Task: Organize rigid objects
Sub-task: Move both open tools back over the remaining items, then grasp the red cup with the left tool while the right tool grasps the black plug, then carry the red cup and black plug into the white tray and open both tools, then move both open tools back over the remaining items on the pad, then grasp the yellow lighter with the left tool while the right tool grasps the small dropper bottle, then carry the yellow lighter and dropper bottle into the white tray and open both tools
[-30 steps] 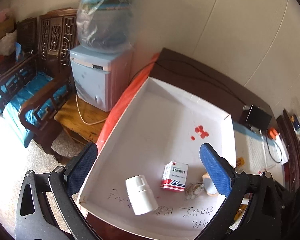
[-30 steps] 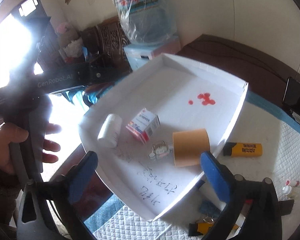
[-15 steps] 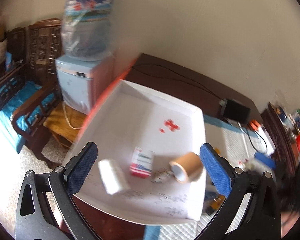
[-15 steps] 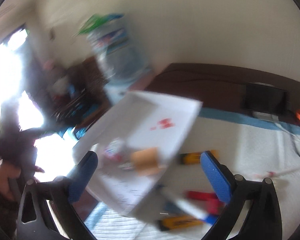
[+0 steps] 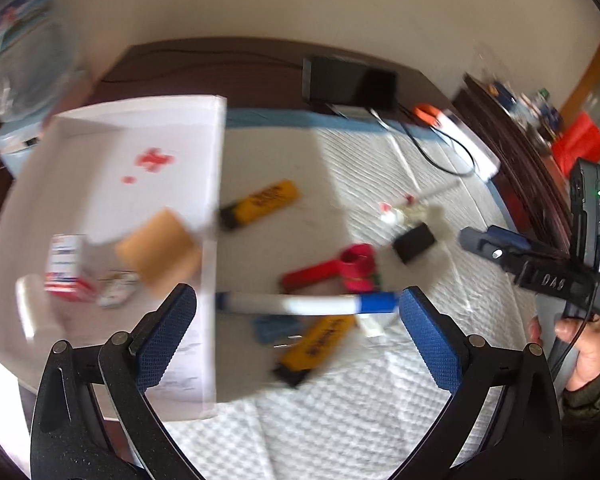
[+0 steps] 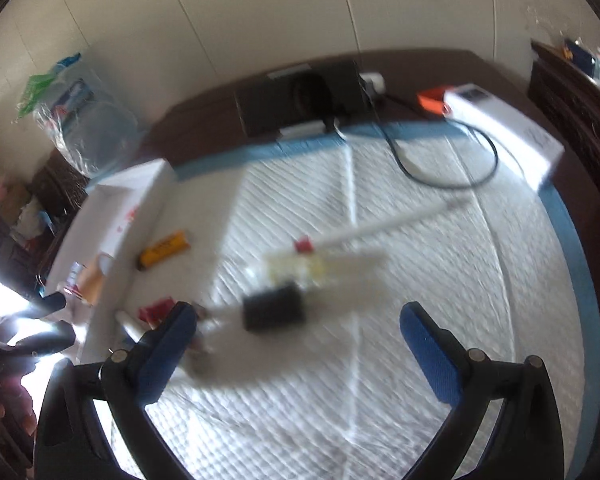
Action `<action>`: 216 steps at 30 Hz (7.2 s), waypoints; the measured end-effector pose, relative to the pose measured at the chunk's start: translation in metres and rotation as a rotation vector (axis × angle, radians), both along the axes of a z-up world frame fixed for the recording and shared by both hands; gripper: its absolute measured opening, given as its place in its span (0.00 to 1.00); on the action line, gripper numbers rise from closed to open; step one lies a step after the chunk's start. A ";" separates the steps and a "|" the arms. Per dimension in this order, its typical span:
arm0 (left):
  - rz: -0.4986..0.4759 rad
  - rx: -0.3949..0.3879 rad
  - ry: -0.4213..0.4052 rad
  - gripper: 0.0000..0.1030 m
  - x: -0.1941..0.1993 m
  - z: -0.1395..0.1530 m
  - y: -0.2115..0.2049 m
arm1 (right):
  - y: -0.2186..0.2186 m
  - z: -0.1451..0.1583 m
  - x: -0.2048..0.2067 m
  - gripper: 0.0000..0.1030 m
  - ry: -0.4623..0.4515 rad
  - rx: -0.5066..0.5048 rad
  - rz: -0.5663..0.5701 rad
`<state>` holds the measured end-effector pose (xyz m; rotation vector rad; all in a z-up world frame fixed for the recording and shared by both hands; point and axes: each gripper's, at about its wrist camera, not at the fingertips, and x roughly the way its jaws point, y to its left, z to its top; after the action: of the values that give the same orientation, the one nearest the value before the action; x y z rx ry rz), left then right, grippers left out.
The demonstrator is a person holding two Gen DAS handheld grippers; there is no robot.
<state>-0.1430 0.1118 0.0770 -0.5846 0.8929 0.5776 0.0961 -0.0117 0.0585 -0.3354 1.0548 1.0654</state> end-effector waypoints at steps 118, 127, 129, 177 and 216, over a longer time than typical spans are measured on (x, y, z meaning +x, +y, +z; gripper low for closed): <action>0.444 0.055 -0.125 1.00 -0.134 -0.001 0.180 | 0.206 0.018 -0.153 0.92 -0.050 0.092 0.465; 0.483 0.090 -0.181 1.00 -0.151 0.018 0.171 | 0.182 0.040 -0.131 1.00 -0.074 0.191 0.394; 0.465 0.113 -0.202 1.00 -0.151 0.026 0.162 | 0.169 0.048 -0.124 1.00 -0.097 0.219 0.379; -0.261 0.069 0.226 0.56 0.077 -0.016 0.064 | 0.045 -0.018 0.034 0.52 -0.017 0.052 0.367; -0.231 -0.002 0.151 0.23 0.086 -0.012 0.050 | 0.003 0.015 0.043 0.18 0.024 0.127 0.339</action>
<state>-0.0570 0.1613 0.0648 -0.4361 1.0874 0.4155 0.1393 -0.0082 0.0740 -0.4087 0.9663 1.4362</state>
